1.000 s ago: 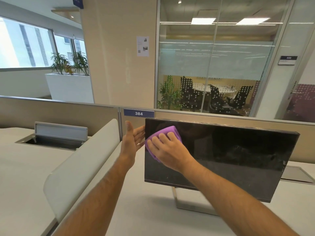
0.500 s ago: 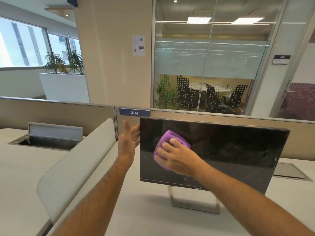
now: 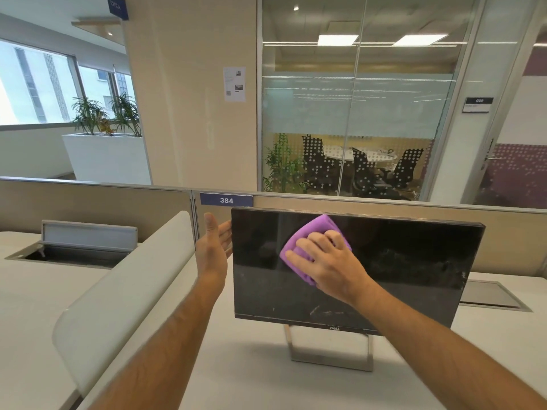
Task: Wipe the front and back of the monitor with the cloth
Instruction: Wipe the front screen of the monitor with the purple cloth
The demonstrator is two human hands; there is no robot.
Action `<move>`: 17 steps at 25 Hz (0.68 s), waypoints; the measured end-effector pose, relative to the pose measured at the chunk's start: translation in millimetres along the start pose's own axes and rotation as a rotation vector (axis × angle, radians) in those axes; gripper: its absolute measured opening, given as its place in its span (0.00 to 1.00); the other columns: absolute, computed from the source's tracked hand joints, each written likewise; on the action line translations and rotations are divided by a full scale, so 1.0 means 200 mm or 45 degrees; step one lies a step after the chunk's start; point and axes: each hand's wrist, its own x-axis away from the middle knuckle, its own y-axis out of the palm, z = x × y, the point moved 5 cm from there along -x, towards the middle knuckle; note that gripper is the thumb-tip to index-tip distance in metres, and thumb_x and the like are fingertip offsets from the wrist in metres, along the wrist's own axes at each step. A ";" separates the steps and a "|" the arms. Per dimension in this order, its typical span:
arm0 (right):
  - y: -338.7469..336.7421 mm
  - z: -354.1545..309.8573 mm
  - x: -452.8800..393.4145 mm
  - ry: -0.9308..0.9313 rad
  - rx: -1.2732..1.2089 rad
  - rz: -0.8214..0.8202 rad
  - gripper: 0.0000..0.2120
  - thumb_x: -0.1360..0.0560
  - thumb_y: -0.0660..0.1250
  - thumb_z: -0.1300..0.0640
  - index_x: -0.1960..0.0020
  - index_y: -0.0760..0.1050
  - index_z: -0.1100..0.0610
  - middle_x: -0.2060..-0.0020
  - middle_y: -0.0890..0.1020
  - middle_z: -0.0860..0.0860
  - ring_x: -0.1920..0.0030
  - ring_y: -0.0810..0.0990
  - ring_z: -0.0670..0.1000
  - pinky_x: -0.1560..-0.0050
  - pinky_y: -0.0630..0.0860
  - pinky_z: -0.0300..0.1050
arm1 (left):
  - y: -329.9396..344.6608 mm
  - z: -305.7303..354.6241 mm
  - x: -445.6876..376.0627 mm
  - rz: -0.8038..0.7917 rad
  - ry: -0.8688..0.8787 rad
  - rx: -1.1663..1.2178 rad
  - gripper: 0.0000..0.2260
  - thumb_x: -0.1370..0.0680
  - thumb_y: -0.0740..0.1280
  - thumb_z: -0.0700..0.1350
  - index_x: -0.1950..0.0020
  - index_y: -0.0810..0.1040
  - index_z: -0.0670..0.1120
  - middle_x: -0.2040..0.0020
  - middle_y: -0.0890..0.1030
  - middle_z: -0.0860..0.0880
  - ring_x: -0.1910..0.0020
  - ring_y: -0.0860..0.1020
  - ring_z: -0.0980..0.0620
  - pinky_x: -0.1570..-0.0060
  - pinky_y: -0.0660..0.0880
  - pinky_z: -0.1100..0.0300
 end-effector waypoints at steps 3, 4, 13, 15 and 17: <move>0.04 -0.07 0.08 -0.249 0.020 -0.102 0.24 0.28 0.73 0.56 0.34 0.72 0.54 0.39 0.77 0.56 0.41 0.74 0.59 0.41 0.73 0.57 | 0.01 0.00 0.01 0.012 0.000 0.000 0.36 0.31 0.51 0.75 0.36 0.77 0.54 0.35 0.79 0.51 0.35 0.77 0.46 0.32 0.70 0.43; 0.04 -0.10 0.12 -0.402 0.050 -0.163 0.24 0.29 0.74 0.55 0.35 0.72 0.54 0.39 0.77 0.56 0.41 0.74 0.59 0.41 0.74 0.57 | 0.01 0.00 0.01 0.012 0.004 0.002 0.35 0.31 0.51 0.75 0.36 0.77 0.55 0.35 0.79 0.51 0.35 0.77 0.46 0.33 0.70 0.43; -0.01 -0.02 0.21 -0.503 0.075 -0.232 0.24 0.30 0.75 0.56 0.37 0.72 0.55 0.40 0.78 0.57 0.42 0.75 0.60 0.43 0.75 0.58 | 0.03 -0.01 0.02 0.011 0.023 -0.015 0.39 0.32 0.51 0.75 0.31 0.74 0.52 0.31 0.76 0.50 0.32 0.74 0.45 0.31 0.67 0.44; -0.04 0.06 0.19 -0.296 0.071 -0.170 0.23 0.29 0.73 0.57 0.36 0.72 0.55 0.40 0.77 0.57 0.41 0.75 0.60 0.42 0.74 0.57 | 0.03 -0.02 0.02 0.008 0.030 -0.013 0.39 0.32 0.52 0.75 0.30 0.74 0.52 0.31 0.76 0.50 0.31 0.74 0.45 0.31 0.67 0.44; -0.08 0.17 0.17 0.040 0.016 -0.082 0.23 0.28 0.71 0.57 0.34 0.72 0.54 0.39 0.76 0.57 0.40 0.73 0.60 0.41 0.72 0.57 | 0.03 -0.02 0.03 0.008 0.037 -0.019 0.40 0.32 0.52 0.76 0.30 0.73 0.53 0.31 0.76 0.51 0.31 0.74 0.45 0.31 0.67 0.44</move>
